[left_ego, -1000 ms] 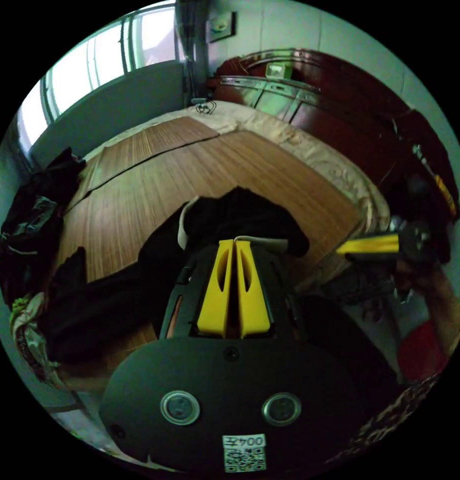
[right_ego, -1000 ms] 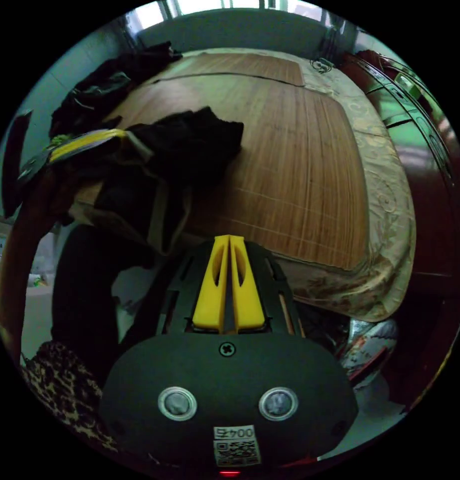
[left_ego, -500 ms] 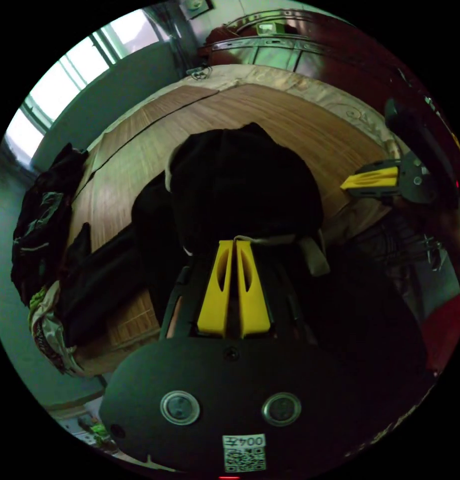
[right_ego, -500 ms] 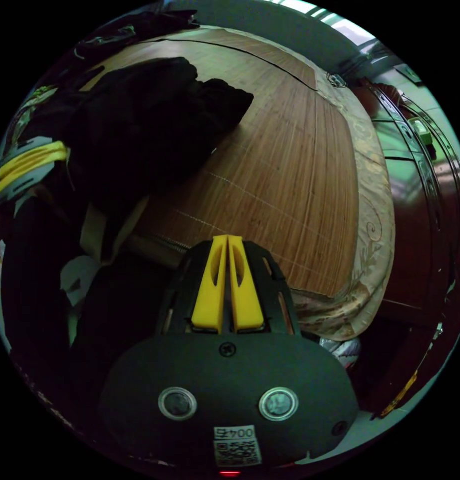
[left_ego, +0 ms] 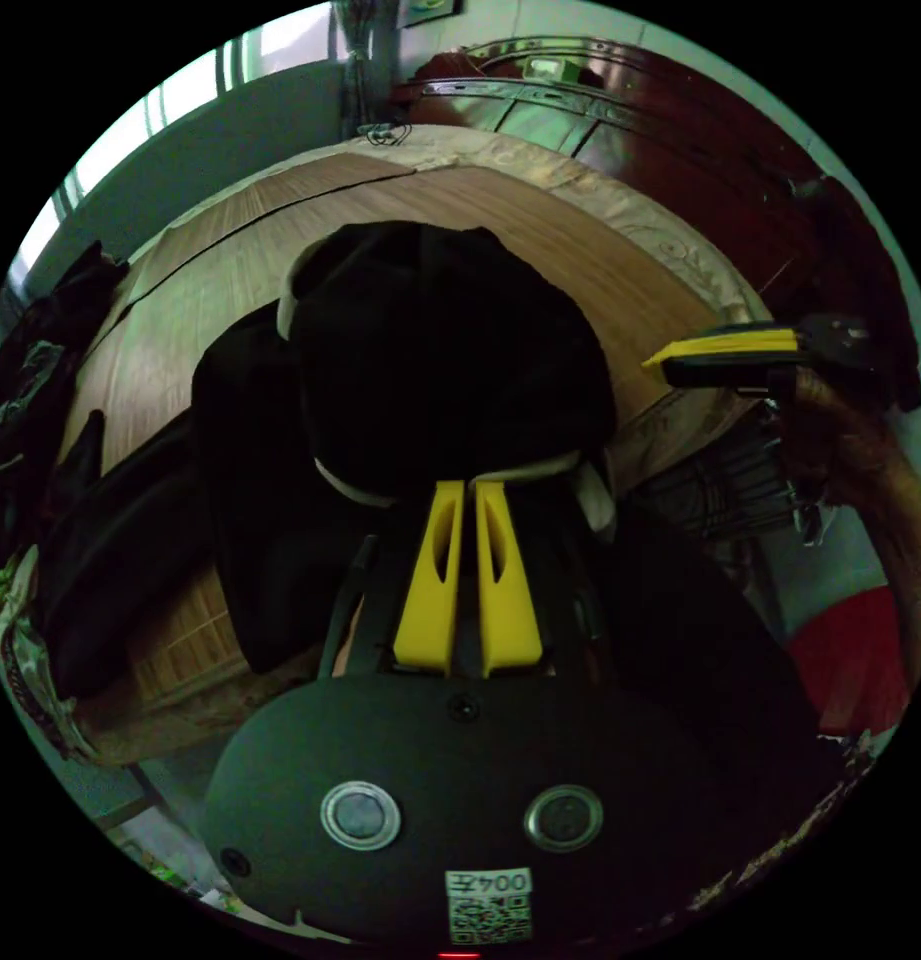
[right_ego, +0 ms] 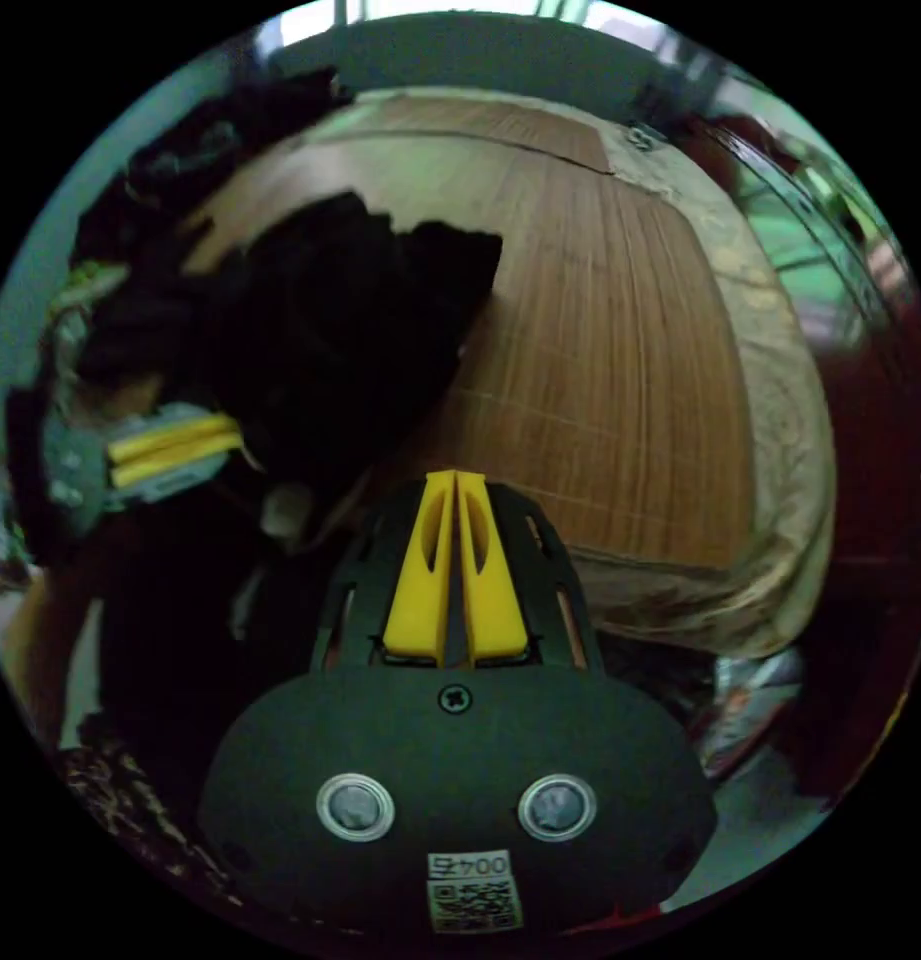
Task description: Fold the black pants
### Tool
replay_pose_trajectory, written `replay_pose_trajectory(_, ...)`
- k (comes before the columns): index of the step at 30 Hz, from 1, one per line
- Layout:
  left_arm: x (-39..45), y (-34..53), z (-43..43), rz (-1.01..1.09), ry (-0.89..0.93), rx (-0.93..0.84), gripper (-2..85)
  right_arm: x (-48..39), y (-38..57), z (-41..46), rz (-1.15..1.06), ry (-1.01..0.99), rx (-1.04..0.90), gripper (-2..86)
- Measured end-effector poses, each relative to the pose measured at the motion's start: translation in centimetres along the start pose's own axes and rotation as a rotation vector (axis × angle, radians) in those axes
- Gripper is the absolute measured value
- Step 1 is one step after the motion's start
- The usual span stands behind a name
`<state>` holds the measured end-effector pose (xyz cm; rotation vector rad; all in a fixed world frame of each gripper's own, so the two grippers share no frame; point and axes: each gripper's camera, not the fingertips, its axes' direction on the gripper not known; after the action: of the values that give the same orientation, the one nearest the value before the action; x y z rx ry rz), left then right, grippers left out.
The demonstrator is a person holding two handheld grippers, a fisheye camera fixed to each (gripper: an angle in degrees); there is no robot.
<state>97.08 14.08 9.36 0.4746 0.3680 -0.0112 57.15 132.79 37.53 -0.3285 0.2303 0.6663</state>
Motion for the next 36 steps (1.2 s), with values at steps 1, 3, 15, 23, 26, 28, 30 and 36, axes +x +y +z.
replay_pose_trajectory(1,0.0,0.5,-0.4,-0.01,0.011,0.018,1.0,1.5,0.6,0.1,0.088,-0.108,0.016,3.5)
replay_pose_trajectory(3,0.1,2.7,-2.0,-0.024,0.041,0.081,0.9,3.1,1.4,0.9,0.18,-0.191,0.017,7.2)
replay_pose_trajectory(15,-1.1,11.5,-4.2,-0.192,-0.002,0.156,1.0,10.4,5.7,8.7,0.662,-0.752,0.073,15.1)
replay_pose_trajectory(23,-1.3,12.9,-4.7,-0.239,0.018,0.151,1.5,12.1,7.3,10.9,0.754,-0.809,0.091,14.9)
replay_pose_trajectory(26,-0.9,12.9,-5.0,-0.237,0.007,0.142,1.8,12.8,7.5,11.6,0.803,-0.851,0.109,14.3)
replay_pose_trajectory(28,-0.7,12.9,-5.2,-0.236,0.006,0.141,2.1,13.4,7.5,11.8,0.815,-0.829,0.113,13.3)
replay_pose_trajectory(30,-0.3,12.7,-5.7,-0.221,0.003,0.144,2.7,13.8,7.2,11.4,0.793,-0.746,0.107,11.4)
replay_pose_trajectory(36,1.4,11.5,-7.2,-0.115,0.045,0.188,6.3,15.0,6.2,8.3,0.637,-0.563,0.182,4.9)
